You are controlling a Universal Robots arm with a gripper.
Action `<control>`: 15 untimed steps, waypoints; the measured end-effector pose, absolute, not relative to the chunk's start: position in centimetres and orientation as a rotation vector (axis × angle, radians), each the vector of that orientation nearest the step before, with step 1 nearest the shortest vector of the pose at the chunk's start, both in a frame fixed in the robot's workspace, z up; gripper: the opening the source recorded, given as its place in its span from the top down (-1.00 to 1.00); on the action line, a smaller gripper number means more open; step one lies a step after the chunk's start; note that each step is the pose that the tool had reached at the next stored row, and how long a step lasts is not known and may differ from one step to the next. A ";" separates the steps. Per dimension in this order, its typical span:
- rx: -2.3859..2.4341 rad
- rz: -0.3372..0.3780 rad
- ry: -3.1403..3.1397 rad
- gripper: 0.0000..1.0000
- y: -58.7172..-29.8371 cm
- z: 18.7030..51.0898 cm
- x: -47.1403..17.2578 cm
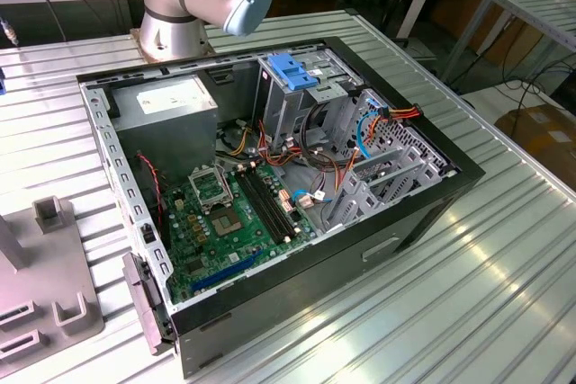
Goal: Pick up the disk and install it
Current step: 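Pick up the disk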
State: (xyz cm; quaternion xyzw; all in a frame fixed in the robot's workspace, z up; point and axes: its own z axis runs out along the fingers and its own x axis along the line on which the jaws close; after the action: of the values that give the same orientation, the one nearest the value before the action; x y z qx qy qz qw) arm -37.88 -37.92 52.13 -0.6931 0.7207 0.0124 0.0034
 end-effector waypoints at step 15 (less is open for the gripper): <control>-2.173 0.039 2.259 0.25 -37.9 52.1 -36.7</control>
State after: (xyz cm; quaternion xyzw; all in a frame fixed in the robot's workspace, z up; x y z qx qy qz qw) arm -36.65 -37.92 52.13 -0.6931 0.7207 0.0124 0.0034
